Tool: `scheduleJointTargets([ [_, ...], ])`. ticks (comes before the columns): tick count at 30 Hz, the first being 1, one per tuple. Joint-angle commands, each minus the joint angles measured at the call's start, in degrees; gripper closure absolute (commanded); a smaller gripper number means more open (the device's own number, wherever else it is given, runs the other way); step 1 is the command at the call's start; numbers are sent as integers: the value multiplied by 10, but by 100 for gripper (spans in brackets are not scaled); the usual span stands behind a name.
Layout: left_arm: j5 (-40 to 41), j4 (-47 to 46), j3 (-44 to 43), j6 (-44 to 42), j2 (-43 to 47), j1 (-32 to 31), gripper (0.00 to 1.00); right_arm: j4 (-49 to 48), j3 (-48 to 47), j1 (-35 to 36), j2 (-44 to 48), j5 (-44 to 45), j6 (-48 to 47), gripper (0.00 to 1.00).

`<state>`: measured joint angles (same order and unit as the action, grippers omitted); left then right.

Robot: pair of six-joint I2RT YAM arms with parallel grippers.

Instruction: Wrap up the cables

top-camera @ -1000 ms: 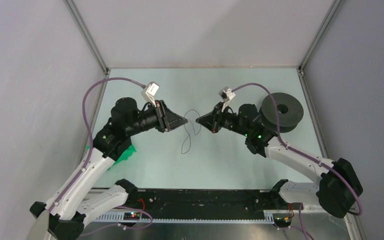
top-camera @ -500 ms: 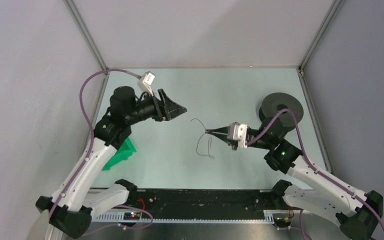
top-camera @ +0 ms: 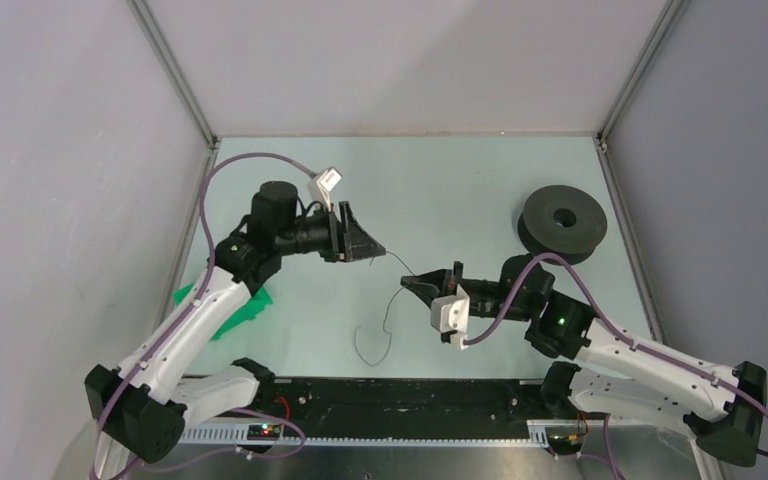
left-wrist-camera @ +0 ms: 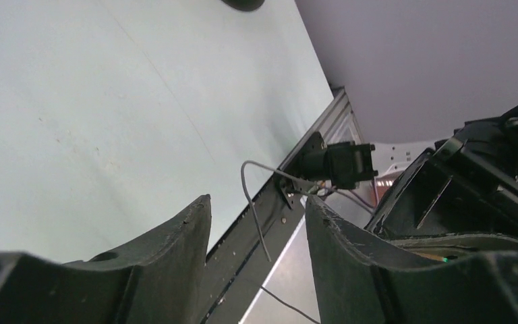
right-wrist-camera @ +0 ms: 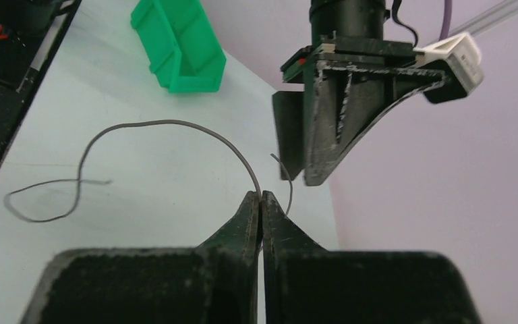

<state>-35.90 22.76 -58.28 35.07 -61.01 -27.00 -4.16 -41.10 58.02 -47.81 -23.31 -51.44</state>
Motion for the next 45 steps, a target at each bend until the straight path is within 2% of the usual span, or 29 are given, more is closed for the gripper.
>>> scheduleJointTargets([
  [1, -28, -6, 12, -1, 2, -20, 43, 4, -2, 17, 2, 50, -43, 100],
  [13, -58, -7, 21, 3, -33, -26, 53, 24, -2, 51, 2, 68, -60, 100],
  [16, -57, -6, 21, 5, -38, -26, 59, 29, -2, 54, 4, 66, -62, 100],
  [22, -69, -7, 19, 5, -44, -29, 77, 35, -2, 56, 4, 69, -64, 100],
  [25, -77, -7, 22, 5, -40, -29, 91, 36, -1, 57, 3, 73, -65, 100],
  [31, -85, -7, 29, 9, -35, -30, 99, 32, 1, 57, 6, 76, -68, 100],
  [35, -88, -8, 27, 2, -35, -30, 100, 30, 1, 57, 4, 75, -55, 99],
  [37, -65, -8, 24, -4, -32, -28, 100, 23, 1, 57, 0, 78, -29, 83],
  [41, -5, -7, -2, -8, -17, -12, 100, 5, 11, 56, -4, 107, 79, 61],
  [45, 67, -7, -39, -18, 10, 24, 100, -1, 21, 35, -8, 167, 181, 54],
])
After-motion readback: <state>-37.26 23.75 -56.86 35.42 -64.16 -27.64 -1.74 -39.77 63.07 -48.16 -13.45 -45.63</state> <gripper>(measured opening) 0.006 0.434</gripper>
